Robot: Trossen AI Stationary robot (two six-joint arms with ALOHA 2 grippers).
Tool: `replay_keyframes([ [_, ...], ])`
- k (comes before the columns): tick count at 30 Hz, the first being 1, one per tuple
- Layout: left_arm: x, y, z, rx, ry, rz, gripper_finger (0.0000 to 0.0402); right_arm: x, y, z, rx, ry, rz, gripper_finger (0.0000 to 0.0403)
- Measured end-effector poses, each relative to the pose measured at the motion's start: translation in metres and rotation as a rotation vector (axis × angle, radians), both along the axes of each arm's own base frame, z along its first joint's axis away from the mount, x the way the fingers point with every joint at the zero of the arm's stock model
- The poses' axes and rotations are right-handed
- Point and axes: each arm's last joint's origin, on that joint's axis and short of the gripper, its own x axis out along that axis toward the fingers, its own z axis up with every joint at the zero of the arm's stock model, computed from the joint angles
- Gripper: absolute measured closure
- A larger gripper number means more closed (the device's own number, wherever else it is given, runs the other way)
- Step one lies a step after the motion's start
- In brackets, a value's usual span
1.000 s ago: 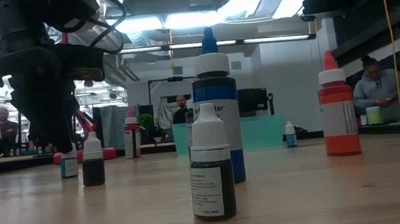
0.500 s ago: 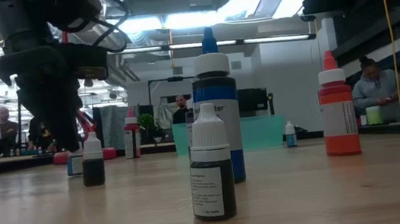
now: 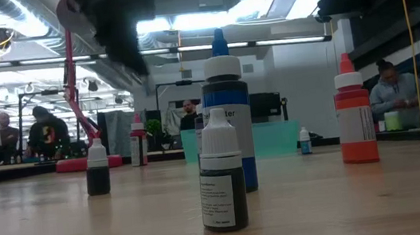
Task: Pick & Place food coloring
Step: Put the bottom small blue food coloring bottle into the green bin
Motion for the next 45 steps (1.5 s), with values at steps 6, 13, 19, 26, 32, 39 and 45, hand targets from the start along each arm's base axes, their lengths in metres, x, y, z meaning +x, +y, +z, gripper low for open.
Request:
replay_keyframes([
  [6, -0.008, 0.045, 0.053, 0.094, -0.061, 0.047, 0.0359, 0.002, 0.0, -0.001, 0.0, 0.009, 0.0, 0.0228],
  [13, 0.0, 0.097, 0.069, 0.104, -0.047, 0.0, 0.0359, 0.006, 0.0, -0.004, 0.001, 0.035, 0.0, 0.0228],
  [19, 0.033, 0.146, 0.062, 0.13, 0.0, -0.043, 0.0358, 0.012, 0.0, -0.008, 0.003, 0.068, -0.001, 0.0228],
  [26, 0.073, 0.188, 0.03, 0.118, 0.056, -0.056, 0.0357, 0.016, 0.0, -0.011, 0.006, 0.091, -0.001, 0.0228],
  [32, 0.091, 0.199, -0.013, 0.024, 0.113, -0.087, 0.0357, 0.016, 0.0, -0.011, 0.004, 0.092, 0.0, 0.0228],
  [39, 0.101, 0.208, -0.045, -0.004, 0.162, -0.095, 0.0359, 0.016, 0.0, -0.011, 0.001, 0.093, 0.001, 0.0228],
  [45, 0.096, 0.212, -0.065, -0.021, 0.206, -0.096, 0.0358, 0.016, 0.0, -0.011, 0.003, 0.092, 0.0, 0.0228],
])
